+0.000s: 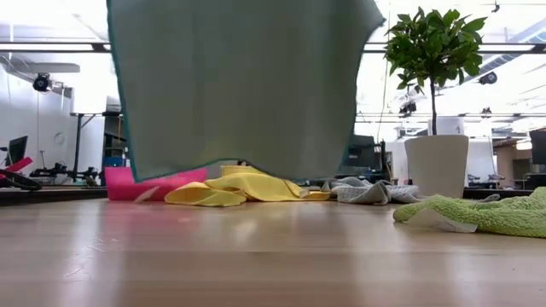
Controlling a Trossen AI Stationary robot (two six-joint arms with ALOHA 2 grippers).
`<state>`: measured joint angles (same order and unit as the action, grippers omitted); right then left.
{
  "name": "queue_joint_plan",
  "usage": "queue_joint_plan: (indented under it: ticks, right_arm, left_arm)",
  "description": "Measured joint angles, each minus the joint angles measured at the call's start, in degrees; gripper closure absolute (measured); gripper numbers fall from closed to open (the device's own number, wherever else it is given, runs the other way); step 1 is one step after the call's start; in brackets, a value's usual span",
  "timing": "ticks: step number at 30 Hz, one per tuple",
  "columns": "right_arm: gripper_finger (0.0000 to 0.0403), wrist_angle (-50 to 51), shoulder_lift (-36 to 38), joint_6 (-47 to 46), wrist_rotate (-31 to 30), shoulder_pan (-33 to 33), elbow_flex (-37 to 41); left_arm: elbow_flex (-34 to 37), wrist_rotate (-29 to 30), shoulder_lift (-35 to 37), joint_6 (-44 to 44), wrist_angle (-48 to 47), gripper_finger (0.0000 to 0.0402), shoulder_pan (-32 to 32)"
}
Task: Fold microfiber towels
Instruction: Fold the light blue microfiber cloth
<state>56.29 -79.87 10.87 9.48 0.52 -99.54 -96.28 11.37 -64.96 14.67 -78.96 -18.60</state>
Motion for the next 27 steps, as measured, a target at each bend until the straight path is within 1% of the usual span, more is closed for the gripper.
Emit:
queue_joint_plan:
  ticks: [4,9,11,13,15,17,19,21,23,27]
  right_arm:
    - [0.0394,-0.14,0.0,-4.35,2.32,4.69,6.13]
    - [0.0394,-5.81,0.0,-12.36,2.66,11.18,16.36]
    - [0.0394,-8.66,-0.03,-15.05,3.97,13.5,20.32]
    - [0.0394,-12.07,-0.03,-17.98,7.58,15.22,23.91]
    - [0.0394,-16.68,-0.03,-21.47,11.84,16.5,27.32]
    - [0.0394,-22.95,-0.03,-25.38,14.82,17.56,30.66]
    - [0.0394,-30.41,-0.03,-28.92,17.98,18.31,34.32]
    - [0.0394,-37.52,-0.12,-32.26,21.25,18.57,38.32]
    - [0.0394,-42.41,-0.52,-34.6,23.48,18.41,41.61]
    - [0.0394,-43.34,-1.7,-35.38,23.33,15.99,45.77]
  left_arm:
    - [5.85,-6.15,-2.53,3.59,5.37,0.0402,-3.37]
    - [15.15,-10.28,-6.52,9.9,15.81,0.0402,-9.24]
    - [19.06,-12.5,-8.58,12.03,21.53,0.0402,-11.13]
    - [22.7,-14.71,-10.65,13.61,28.94,0.0402,-12.82]
    - [25.91,-18.23,-12.69,14.95,37.84,0.0402,-13.82]
    - [28.65,-22.22,-15.29,16.07,47.14,0.0402,-14.29]
    - [30.58,-25.92,-17.98,17.76,54.26,0.0402,-14.56]
    - [31.39,-28.82,-20.67,19.2,57.5,0.0402,-14.59]
    - [32.01,-29.59,-23.11,19.53,58.6,0.0402,-14.51]
    - [33.86,-29.81,-26.49,19.52,59.08,0.0402,-13.07]
